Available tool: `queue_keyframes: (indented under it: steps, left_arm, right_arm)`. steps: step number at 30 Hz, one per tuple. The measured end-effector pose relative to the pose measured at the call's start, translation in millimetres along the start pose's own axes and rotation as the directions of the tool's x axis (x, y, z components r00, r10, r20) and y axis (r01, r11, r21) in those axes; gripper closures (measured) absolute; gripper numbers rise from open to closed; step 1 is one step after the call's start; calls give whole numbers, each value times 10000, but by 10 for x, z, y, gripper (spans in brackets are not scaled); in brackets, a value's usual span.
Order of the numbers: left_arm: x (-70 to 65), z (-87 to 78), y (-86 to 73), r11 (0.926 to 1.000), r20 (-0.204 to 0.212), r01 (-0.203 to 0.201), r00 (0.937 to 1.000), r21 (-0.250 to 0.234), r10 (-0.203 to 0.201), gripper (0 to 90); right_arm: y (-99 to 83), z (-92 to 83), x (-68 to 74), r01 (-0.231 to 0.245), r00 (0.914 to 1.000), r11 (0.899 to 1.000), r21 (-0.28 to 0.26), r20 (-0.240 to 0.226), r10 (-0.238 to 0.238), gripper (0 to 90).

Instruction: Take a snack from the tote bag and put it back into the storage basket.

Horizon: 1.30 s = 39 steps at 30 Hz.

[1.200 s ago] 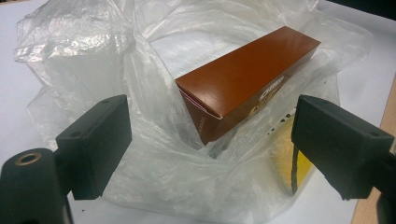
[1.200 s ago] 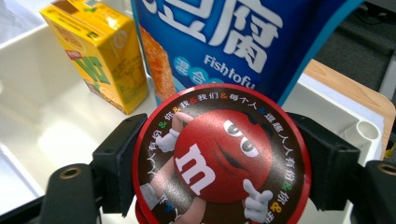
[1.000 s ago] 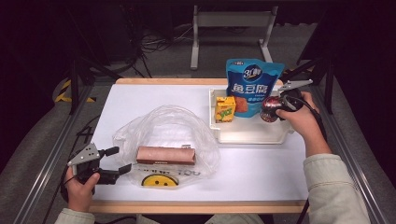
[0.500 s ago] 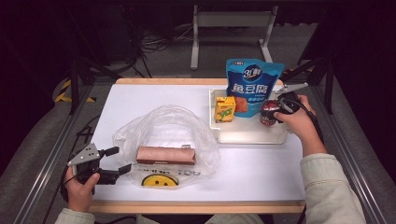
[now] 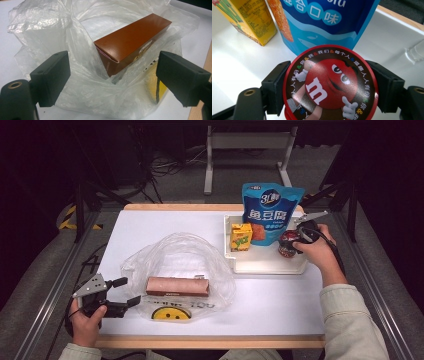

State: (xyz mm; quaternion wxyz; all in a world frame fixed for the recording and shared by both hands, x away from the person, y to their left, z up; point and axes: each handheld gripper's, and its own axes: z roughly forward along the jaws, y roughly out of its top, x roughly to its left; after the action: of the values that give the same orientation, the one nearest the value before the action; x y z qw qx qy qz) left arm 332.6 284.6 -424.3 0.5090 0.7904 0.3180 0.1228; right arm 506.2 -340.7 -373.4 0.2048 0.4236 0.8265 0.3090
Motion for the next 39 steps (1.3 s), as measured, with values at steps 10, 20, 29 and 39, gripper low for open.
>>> queue_keyframes:
  steps: [10, 20, 29, 39]
  left_arm:
    - [2, 1, -3, 10000, 2, 6, 10000, -3, -6, 130]
    - [-1, 2, -2, 10000, -10, 8, 10000, 11, -8, 130]
    - [1, 2, 1, 10000, -22, -55, 10000, 59, 56, 129]
    - [-2, 1, 0, 10000, -16, 2, 10000, 42, -2, 129]
  right_arm:
    - [-14, 82, 1, 6, 9999, 9997, 251, -132, -3, 257]
    - [-40, 107, -12, 42, 9999, 9976, 689, -108, -35, 256]
    - [-66, 62, -19, -176, 9998, 9986, 504, -43, 178, 201]
    - [-7, -146, 40, -350, 9991, 9992, -217, 211, 355, 198]
